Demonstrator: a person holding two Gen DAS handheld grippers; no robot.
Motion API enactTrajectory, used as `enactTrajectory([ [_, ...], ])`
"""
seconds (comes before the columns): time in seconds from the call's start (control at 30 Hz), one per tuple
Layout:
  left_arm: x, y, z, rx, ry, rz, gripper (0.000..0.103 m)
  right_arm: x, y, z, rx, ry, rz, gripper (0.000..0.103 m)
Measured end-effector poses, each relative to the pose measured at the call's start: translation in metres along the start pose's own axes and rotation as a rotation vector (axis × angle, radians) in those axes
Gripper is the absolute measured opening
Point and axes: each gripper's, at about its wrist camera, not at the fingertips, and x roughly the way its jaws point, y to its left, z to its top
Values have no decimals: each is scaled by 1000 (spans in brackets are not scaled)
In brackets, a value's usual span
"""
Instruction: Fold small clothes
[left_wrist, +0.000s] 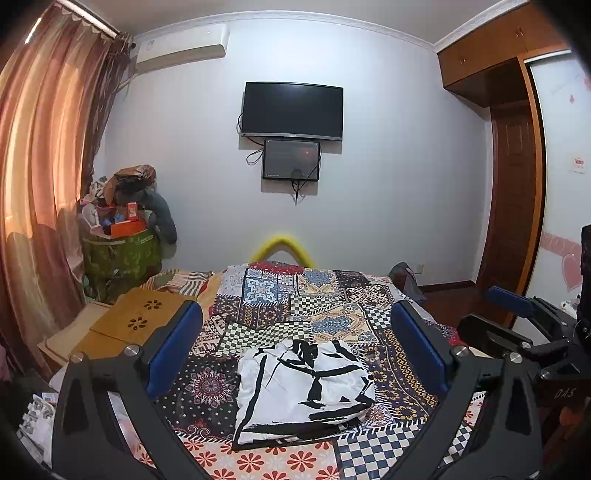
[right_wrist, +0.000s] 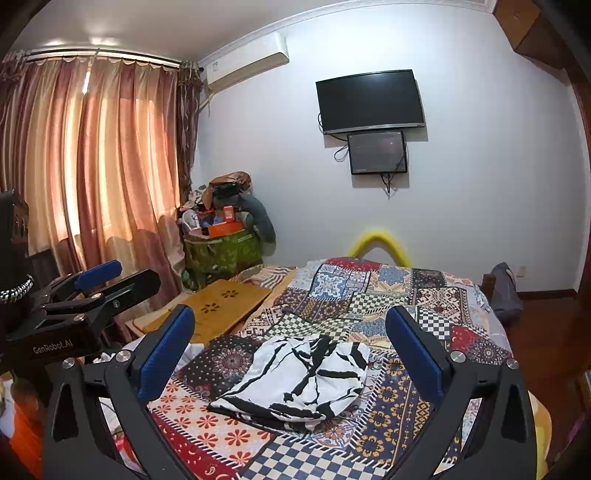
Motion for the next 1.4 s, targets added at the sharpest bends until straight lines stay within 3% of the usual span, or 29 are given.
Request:
enactTrajectory([
  [1.4, 8, 6, -7, -20, 32, -18, 103, -2, 2, -3, 11, 44, -19, 103],
])
